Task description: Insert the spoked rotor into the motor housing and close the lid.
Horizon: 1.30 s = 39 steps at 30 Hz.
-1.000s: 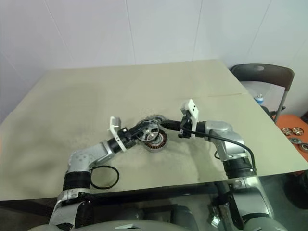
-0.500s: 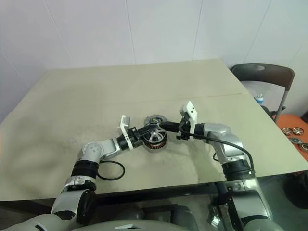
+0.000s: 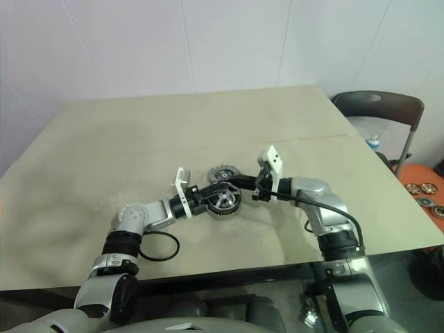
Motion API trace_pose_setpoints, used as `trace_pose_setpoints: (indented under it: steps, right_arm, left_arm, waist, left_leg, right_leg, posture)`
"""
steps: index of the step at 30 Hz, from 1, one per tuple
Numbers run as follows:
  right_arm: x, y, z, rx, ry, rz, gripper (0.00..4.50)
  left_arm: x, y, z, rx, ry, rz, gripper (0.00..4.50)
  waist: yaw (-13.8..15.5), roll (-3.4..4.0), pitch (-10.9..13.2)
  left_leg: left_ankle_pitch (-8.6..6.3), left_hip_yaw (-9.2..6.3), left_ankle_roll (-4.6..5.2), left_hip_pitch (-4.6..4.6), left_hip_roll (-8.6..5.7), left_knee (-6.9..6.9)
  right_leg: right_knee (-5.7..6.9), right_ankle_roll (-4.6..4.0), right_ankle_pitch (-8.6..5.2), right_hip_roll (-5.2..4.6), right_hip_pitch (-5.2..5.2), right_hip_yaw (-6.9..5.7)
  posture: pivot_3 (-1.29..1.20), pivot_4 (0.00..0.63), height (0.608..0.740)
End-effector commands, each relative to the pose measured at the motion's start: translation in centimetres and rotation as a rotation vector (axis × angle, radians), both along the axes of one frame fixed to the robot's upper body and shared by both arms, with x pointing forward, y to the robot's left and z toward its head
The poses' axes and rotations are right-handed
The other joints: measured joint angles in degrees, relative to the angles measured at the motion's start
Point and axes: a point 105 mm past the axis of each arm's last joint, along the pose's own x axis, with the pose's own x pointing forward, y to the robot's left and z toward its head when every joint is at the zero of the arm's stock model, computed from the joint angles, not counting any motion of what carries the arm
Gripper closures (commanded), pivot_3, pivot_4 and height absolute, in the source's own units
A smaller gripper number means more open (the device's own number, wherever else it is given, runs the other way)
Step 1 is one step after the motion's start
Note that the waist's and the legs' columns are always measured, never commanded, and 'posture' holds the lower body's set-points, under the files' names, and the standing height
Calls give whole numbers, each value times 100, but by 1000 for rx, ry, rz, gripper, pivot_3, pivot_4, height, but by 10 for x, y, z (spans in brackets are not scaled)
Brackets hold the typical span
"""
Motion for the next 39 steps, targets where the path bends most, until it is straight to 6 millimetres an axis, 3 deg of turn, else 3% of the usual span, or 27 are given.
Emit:
trace_pose_setpoints:
  steps: [1, 5, 11, 14, 21, 25, 28, 34, 39]
  right_arm:
    - [5, 3, 16, 17, -66, 1, 4500]
    - [7, 3, 15, 14, -66, -9, 4500]
    - [8, 2, 13, 7, -67, -16, 4500]
    - [10, 4, 13, 6, -70, -15, 4500]
    - [12, 7, 11, 8, -74, -18, 4500]
    - [13, 8, 8, 5, -71, -22, 4500]
    - [13, 9, 8, 3, -75, -26, 4500]
    - [14, 8, 7, -7, -75, -28, 4500]
    - [15, 6, 7, -11, -76, -36, 4500]
  left_arm:
    - [-3, 2, -4, 47, -1, -12, 2376]
    - [3, 9, -4, 100, -25, 17, 1165]
    - [22, 28, 33, 206, -204, 50, 1165]
    - [21, 36, 48, 240, -261, 27, 1165]
    - [7, 45, 46, 270, -255, -19, 1165]
    - [5, 36, 47, 185, -238, -13, 1165]
    - [4, 29, 41, 151, -213, -3, 1734]
    - [2, 24, 36, 147, -190, 2, 3707]
    - [9, 26, 51, 78, -213, 32, 3707]
  waist:
    - [0, 0, -1]
    - [6, -1, -5]
    - [-20, -6, -4]
    - [-14, -6, -4]
    - [-11, -6, -3]
    - [3, -8, -3]
    - [0, -8, -3]
    - [-22, -8, -2]
    - [-11, -9, -2]
  left_leg:
    - [0, 0, 0, 0, 0, 0]
    - [0, -1, 0, 6, 0, 4]
    - [-1, 0, 3, 11, 6, 4]
    - [4, -1, -7, 3, 10, -1]
    - [4, 5, -7, 1, 8, -2]
    - [5, 5, -7, 1, 8, 0]
    - [4, 5, -7, 2, 8, 2]
    - [5, 6, -7, 2, 9, 0]
    - [5, 6, -8, 3, 9, 4]
  right_leg:
    - [0, 0, 0, 0, 0, 0]
    - [3, 1, 1, 0, 10, 0]
    - [6, 0, 8, 8, 10, 0]
    - [6, -2, 9, 11, -3, 0]
    - [1, -3, 9, 9, -3, 3]
    - [2, -3, 10, 9, -2, 3]
    - [2, -3, 10, 9, 0, 3]
    - [3, -3, 10, 9, -3, 3]
    - [5, -4, 11, 9, -1, 3]
  posture:
    - [0, 0, 740]
    - [0, 0, 740]
    - [0, 0, 740]
    - [0, 0, 740]
    - [0, 0, 740]
    - [0, 0, 740]
    - [0, 0, 740]
    - [0, 0, 740]
    - [0, 0, 740]
